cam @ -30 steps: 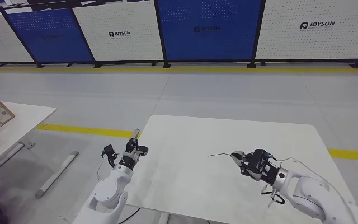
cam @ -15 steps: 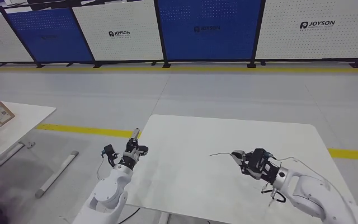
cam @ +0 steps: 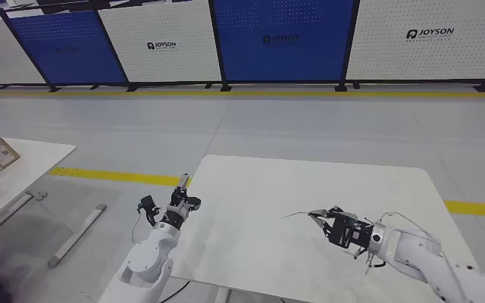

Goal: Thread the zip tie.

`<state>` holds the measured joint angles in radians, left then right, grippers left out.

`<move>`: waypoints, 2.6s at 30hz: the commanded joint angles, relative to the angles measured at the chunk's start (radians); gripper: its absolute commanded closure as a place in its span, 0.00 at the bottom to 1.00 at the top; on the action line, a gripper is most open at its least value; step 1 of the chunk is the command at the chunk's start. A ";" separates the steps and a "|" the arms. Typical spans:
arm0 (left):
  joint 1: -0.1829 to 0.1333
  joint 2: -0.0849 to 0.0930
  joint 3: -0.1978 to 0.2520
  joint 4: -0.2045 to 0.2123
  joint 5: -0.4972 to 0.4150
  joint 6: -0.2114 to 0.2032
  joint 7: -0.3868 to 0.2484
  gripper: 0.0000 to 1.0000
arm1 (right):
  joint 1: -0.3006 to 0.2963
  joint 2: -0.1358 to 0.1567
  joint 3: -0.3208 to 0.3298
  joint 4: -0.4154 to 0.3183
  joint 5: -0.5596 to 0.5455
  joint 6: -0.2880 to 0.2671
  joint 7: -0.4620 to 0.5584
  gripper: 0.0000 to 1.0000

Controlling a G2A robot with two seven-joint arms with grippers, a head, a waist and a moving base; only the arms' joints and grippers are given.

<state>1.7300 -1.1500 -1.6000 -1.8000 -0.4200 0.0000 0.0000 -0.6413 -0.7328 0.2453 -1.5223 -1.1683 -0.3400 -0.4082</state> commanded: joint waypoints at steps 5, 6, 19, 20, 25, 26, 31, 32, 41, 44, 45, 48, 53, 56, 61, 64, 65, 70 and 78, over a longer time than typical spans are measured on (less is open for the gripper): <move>0.000 0.000 0.000 0.000 0.000 0.000 0.000 0.00 | -0.001 0.000 0.003 -0.001 -0.001 0.000 0.002 1.00; 0.000 0.000 0.000 0.000 0.000 0.000 0.000 0.00 | -0.001 0.000 0.003 -0.001 -0.001 0.000 0.002 1.00; 0.000 0.000 0.000 0.000 0.000 0.000 0.000 0.00 | -0.009 -0.001 0.035 0.000 -0.095 0.027 -0.048 1.00; 0.000 0.000 0.000 0.000 0.000 0.000 0.000 0.00 | -0.009 -0.001 0.043 0.007 -0.135 0.021 -0.087 1.00; 0.000 0.000 0.000 0.000 0.000 0.000 0.000 0.00 | -0.007 -0.013 0.062 0.078 -0.283 0.001 -0.241 1.00; 0.000 0.000 0.000 0.000 0.000 0.000 0.000 0.00 | -0.007 -0.018 0.060 0.095 -0.306 0.000 -0.266 1.00; 0.000 0.000 0.000 0.000 0.000 0.000 0.000 0.00 | -0.002 -0.035 0.048 0.154 -0.324 0.000 -0.324 1.00; 0.000 0.000 0.000 0.000 0.000 0.000 0.000 0.00 | -0.002 -0.035 0.048 0.154 -0.324 0.000 -0.324 1.00; 0.000 0.000 0.000 0.000 0.000 0.000 0.000 0.00 | -0.002 -0.035 0.048 0.154 -0.324 0.000 -0.324 1.00; -0.004 0.001 -0.001 -0.021 -0.027 0.041 -0.043 0.00 | -0.002 -0.035 0.048 0.154 -0.324 0.000 -0.324 1.00; -0.001 0.002 -0.008 -0.037 -0.044 0.070 -0.071 0.00 | -0.002 -0.035 0.048 0.154 -0.324 0.000 -0.324 1.00; 0.023 0.009 -0.046 -0.108 -0.112 0.195 -0.172 0.00 | -0.002 -0.035 0.048 0.154 -0.324 0.000 -0.324 1.00; 0.061 0.021 -0.064 -0.192 -0.167 0.340 -0.290 0.00 | -0.002 -0.035 0.048 0.154 -0.324 0.000 -0.324 1.00; 0.082 0.036 -0.009 -0.191 -0.148 0.340 -0.326 0.00 | -0.002 -0.035 0.048 0.154 -0.324 0.000 -0.324 1.00; 0.070 0.045 0.024 -0.185 -0.144 0.340 -0.292 0.00 | -0.002 -0.035 0.048 0.154 -0.324 0.000 -0.324 1.00; 0.070 0.045 0.024 -0.185 -0.144 0.340 -0.292 0.00 | -0.002 -0.035 0.048 0.154 -0.324 0.000 -0.324 1.00; 0.070 0.045 0.024 -0.185 -0.144 0.340 -0.292 0.00 | -0.002 -0.035 0.048 0.154 -0.324 0.000 -0.324 1.00; 0.060 0.046 0.024 -0.172 -0.214 0.340 -0.298 0.00 | -0.009 -0.047 0.066 0.121 -0.360 0.000 -0.261 1.00; 0.038 0.088 0.127 -0.179 -0.303 0.340 -0.270 0.00 | 0.040 -0.111 0.031 0.135 -0.402 0.000 -0.218 1.00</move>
<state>1.7762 -1.0718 -1.5001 -1.9828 -0.7092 0.3400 -0.2764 -0.6138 -0.8348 0.2885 -1.3921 -1.5710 -0.3401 -0.6248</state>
